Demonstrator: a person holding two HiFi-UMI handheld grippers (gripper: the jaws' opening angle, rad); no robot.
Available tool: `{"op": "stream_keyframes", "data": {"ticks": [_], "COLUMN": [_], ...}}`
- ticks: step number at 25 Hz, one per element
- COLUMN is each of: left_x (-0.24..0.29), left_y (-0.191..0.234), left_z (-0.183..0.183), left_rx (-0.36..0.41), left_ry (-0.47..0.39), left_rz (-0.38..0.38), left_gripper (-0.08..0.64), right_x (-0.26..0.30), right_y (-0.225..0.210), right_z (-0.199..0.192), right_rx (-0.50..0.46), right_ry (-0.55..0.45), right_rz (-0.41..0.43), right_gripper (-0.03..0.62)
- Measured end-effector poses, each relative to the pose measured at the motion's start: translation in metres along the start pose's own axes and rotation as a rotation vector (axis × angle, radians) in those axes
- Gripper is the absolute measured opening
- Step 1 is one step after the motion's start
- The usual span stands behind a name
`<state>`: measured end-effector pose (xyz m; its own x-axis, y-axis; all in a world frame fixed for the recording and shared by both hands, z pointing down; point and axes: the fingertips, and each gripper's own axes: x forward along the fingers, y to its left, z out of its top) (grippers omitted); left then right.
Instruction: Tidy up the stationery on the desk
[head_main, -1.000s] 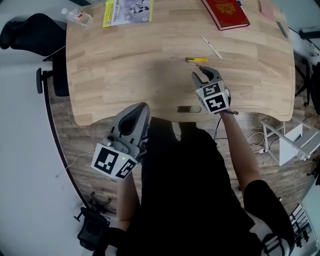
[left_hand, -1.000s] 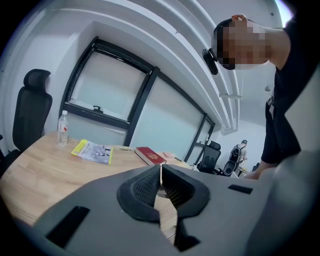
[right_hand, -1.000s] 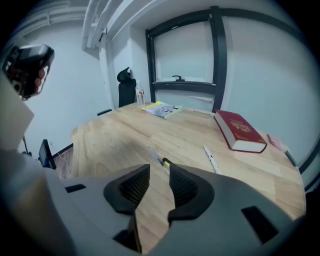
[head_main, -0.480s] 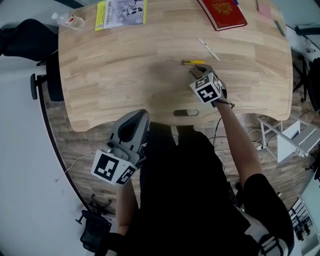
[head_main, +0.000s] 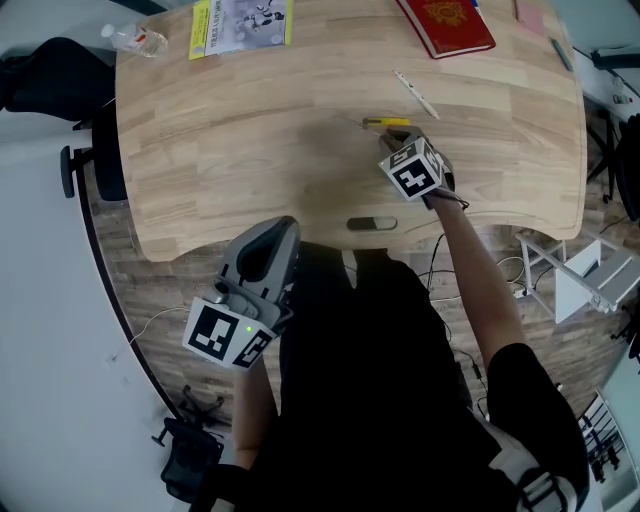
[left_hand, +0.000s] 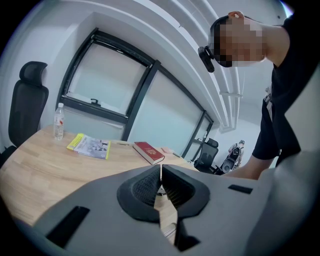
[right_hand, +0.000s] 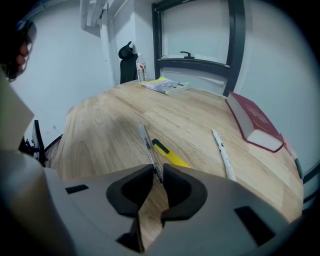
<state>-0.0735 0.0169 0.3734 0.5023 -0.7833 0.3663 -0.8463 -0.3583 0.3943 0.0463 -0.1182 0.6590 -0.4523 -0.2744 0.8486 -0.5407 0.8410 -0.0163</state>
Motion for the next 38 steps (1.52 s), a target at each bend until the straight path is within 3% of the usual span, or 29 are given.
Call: {"op": "stream_keyframes", "data": {"ticks": [7,17,25,28,38], "left_x": [0.002,-0.001,-0.007,-0.009,-0.021], "left_y": [-0.004,-0.002,0.007,0.011,0.024], "left_z": [-0.001,-0.002,0.001,0.003,0.002], "left_rx": [0.002,0.002,0.001,0.000,-0.003], "left_ry": [0.000,0.004,-0.001,-0.004,0.007], "left_rz": [-0.010,-0.016,-0.014,-0.014,-0.021], "left_gripper": [0.040,0.040,0.040,0.040,0.040], "right_x": [-0.002,-0.009,-0.010,-0.004,0.013], "right_y": [0.010,0.021,0.019,0.021,0.024], "right_z": [-0.001,0.001,0.009,0.010,0.007], "right_rx": [0.008,0.127,0.062,0.054,0.089], "right_ry": [-0.011,-0.032,-0.047,-0.025,0.034], "right_rz": [0.027,0.018,-0.047,-0.027,-0.025], "right_gripper": [0.046,0.018,0.021,0.098,0.057]}}
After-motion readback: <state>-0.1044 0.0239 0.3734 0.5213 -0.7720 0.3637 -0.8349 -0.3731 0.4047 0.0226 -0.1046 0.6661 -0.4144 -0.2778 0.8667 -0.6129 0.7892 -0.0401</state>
